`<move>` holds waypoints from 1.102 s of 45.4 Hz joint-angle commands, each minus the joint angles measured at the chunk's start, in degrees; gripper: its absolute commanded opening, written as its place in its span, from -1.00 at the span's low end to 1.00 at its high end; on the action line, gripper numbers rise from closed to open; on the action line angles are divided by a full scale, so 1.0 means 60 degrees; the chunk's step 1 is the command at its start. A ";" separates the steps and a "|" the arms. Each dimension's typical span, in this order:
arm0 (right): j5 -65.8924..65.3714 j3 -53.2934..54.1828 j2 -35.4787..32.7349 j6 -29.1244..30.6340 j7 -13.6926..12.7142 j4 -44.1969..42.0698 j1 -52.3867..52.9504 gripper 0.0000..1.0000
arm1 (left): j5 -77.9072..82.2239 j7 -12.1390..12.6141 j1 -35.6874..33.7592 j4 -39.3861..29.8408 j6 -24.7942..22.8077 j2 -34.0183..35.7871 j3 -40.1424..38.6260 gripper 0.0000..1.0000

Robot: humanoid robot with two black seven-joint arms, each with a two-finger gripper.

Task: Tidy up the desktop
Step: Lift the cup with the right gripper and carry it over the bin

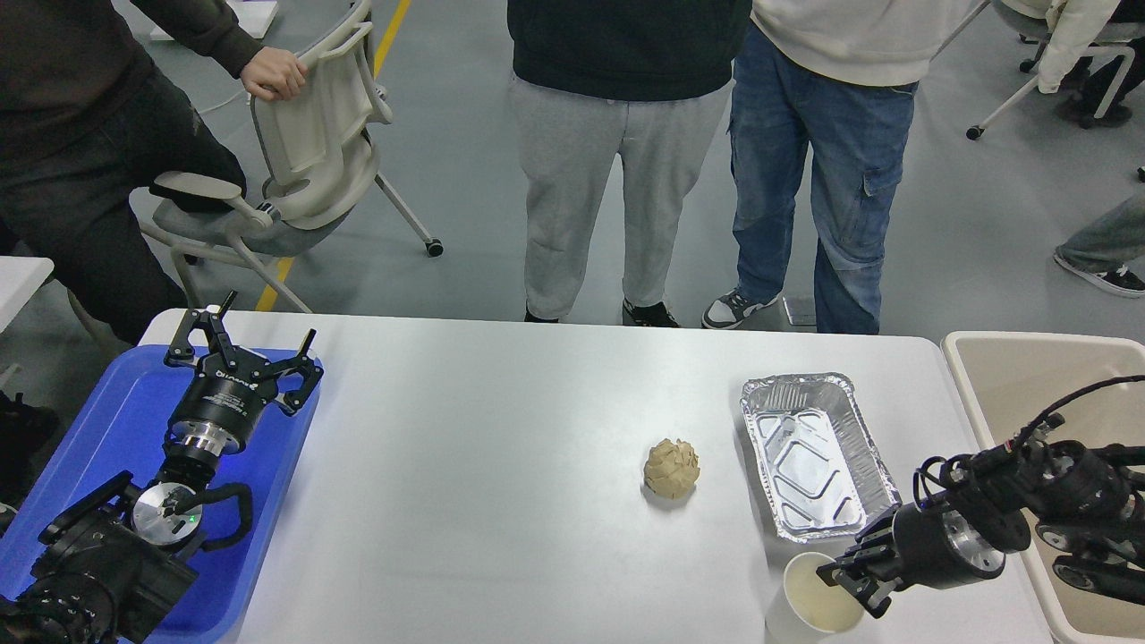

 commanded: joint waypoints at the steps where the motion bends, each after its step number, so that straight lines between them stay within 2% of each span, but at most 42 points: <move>1: 0.0154 -0.0024 -0.0133 0.0040 0.0111 0.0193 0.0423 -1.00 | 0.0010 0.0000 0.0012 -0.0013 0.0000 0.0001 0.0000 1.00; 8: 0.1236 0.0006 -0.0747 0.0800 0.0155 0.0866 0.1740 -1.00 | 0.0011 0.0000 -0.0003 0.0002 0.0000 0.0001 0.0000 1.00; 18: 0.2644 0.0152 -0.1934 0.2923 0.0316 0.1834 0.4230 -1.00 | -0.0004 0.0000 -0.0002 0.0002 0.0000 0.0001 0.0000 1.00; 28: 0.3450 0.0225 -0.2593 0.4301 0.0316 0.1966 0.6384 -1.00 | -0.0004 0.0000 0.0012 0.0002 0.0000 0.0001 0.0000 1.00; 43: 0.3509 0.0211 -0.3077 0.4537 0.0302 0.1951 0.6767 -1.00 | -0.0004 0.0000 0.0012 0.0002 0.0000 0.0001 0.0000 1.00; 50: 0.3538 0.0211 -0.3706 0.4420 0.0287 0.1762 0.6606 -1.00 | -0.0004 0.0000 -0.0003 0.0002 0.0000 0.0001 0.0000 1.00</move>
